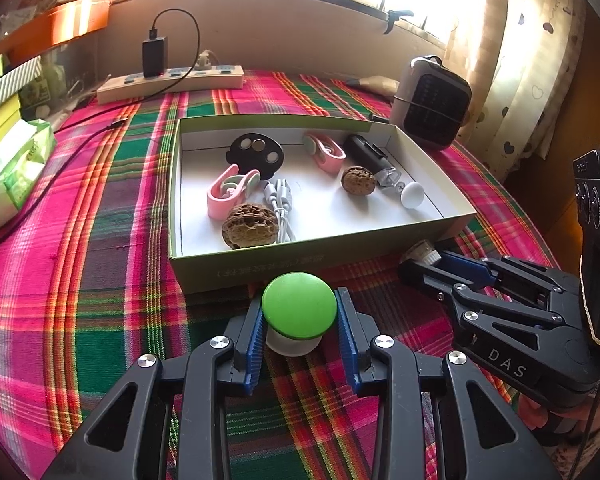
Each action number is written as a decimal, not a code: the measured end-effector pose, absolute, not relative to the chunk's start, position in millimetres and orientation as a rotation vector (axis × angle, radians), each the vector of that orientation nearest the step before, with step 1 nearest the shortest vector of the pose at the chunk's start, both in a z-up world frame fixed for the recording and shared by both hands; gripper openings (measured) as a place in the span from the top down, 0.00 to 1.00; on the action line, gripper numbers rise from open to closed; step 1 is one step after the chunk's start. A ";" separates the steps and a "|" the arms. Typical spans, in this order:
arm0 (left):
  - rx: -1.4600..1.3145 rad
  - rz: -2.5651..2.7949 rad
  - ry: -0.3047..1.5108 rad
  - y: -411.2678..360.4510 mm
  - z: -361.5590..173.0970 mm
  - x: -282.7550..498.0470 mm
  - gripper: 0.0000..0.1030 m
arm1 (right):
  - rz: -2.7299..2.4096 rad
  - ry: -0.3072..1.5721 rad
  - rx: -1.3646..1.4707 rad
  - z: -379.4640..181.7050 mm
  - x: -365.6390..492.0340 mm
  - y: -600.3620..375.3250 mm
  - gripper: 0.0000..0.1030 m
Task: Organize objects
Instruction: 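Grasp the white ridged-cap container with the right gripper while the left gripper holds the green object, then carry the green object and white container in both grippers over the box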
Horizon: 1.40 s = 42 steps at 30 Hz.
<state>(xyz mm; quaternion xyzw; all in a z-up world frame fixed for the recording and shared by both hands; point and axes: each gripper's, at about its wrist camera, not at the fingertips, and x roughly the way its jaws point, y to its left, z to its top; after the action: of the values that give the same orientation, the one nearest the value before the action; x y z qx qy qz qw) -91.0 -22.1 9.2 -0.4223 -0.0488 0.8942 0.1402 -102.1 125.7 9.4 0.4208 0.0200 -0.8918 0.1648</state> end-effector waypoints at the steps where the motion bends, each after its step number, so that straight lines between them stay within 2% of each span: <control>1: -1.217 2.584 -0.141 -22.3 9.7 -90.7 0.70 | -2.542 0.056 1.197 9.6 -101.9 125.9 0.72; 42: -1.097 2.593 -0.101 -9.5 52.0 -103.9 0.70 | -2.597 0.037 1.088 44.3 -105.8 142.1 0.72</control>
<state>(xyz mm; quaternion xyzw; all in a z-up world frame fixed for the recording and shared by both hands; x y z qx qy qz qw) -103.9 -9.5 52.0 -0.3843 -0.0353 0.9083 0.1613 -105.8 142.1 44.3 0.3811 0.0131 -0.9101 0.1619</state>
